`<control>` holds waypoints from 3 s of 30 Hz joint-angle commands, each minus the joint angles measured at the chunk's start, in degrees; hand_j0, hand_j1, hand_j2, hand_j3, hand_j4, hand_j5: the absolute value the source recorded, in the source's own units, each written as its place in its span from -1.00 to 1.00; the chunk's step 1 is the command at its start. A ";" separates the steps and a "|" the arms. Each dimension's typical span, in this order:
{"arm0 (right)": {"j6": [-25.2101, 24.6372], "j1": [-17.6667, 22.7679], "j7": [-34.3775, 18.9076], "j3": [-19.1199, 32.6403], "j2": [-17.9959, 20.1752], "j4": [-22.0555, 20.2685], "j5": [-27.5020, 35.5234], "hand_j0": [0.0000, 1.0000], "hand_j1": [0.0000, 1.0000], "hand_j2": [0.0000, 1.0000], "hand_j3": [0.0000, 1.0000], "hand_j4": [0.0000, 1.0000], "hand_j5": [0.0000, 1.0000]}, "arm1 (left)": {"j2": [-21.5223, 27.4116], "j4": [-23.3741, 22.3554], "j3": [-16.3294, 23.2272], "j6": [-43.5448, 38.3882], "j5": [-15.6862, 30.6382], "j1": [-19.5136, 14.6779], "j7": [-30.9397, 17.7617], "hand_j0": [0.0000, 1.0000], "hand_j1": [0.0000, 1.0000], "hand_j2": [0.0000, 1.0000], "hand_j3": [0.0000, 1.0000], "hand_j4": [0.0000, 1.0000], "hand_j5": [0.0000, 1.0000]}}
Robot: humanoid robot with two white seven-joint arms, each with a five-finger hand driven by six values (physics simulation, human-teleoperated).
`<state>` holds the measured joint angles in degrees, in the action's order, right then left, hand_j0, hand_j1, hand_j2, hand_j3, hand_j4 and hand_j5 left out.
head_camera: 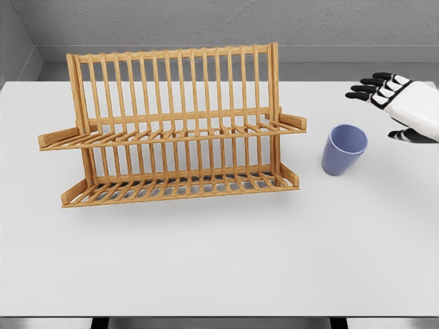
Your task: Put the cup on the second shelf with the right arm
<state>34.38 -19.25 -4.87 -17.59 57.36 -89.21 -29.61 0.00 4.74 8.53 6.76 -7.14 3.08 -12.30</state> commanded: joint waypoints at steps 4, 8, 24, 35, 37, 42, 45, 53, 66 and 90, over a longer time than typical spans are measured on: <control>-0.19 0.26 0.56 -0.08 1.00 -0.53 0.43 1.00 1.00 1.00 1.00 1.00 1.00 | 0.00 0.00 0.00 0.01 0.02 0.00 -0.01 1.00 1.00 1.00 1.00 1.00 1.00; 0.16 1.14 -0.40 -0.34 4.60 -2.02 0.43 1.00 1.00 1.00 1.00 1.00 1.00 | 0.00 0.00 0.00 0.01 0.02 0.00 -0.01 1.00 1.00 1.00 1.00 1.00 1.00; 0.62 -19.42 -30.13 -11.77 -0.14 -5.54 1.75 1.00 1.00 1.00 1.00 1.00 1.00 | 0.00 0.00 0.00 0.01 0.02 0.00 -0.01 1.00 1.00 1.00 1.00 1.00 1.00; 0.62 -18.98 -30.13 -15.11 0.12 -5.10 1.75 1.00 1.00 1.00 1.00 1.00 1.00 | 0.00 0.00 0.00 0.01 0.02 0.00 -0.01 1.00 1.00 1.00 1.00 1.00 1.00; 0.62 -18.98 -30.13 -15.46 -0.14 -3.61 1.75 1.00 1.00 1.00 1.00 1.00 1.00 | 0.00 0.00 0.00 0.01 0.02 0.00 -0.01 1.00 1.00 1.00 1.00 1.00 1.00; 0.62 -19.34 -30.13 -15.81 -1.20 -2.73 1.75 1.00 1.00 1.00 1.00 1.00 1.00 | 0.00 0.00 0.00 0.01 0.02 0.00 -0.01 1.00 1.00 1.00 1.00 1.00 1.00; 0.62 -20.04 -30.13 -15.90 -2.78 -1.41 1.66 1.00 1.00 1.00 1.00 1.00 1.00 | 0.00 0.00 0.00 0.01 0.02 0.00 -0.01 1.00 1.00 1.00 1.00 1.00 1.00; 0.62 -20.21 -30.13 -17.92 -3.22 -0.18 1.66 1.00 1.00 1.00 1.00 1.00 1.00 | 0.00 0.00 0.00 0.01 0.02 0.00 -0.01 1.00 1.00 1.00 1.00 1.00 1.00; 0.60 -21.45 -30.13 -19.24 -4.71 2.46 1.57 1.00 1.00 1.00 1.00 1.00 1.00 | 0.00 0.00 0.00 0.01 0.02 0.00 -0.01 1.00 1.00 1.00 1.00 1.00 1.00; 0.42 -22.41 -30.13 -21.17 -5.77 6.68 1.49 1.00 1.00 1.00 1.00 1.00 1.00 | 0.00 0.00 0.00 0.01 0.02 0.00 -0.01 1.00 1.00 1.00 1.00 1.00 1.00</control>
<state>34.98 -41.66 -35.02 -38.36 51.54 -82.58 -28.35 0.00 4.74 8.52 6.76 -7.14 3.08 -12.29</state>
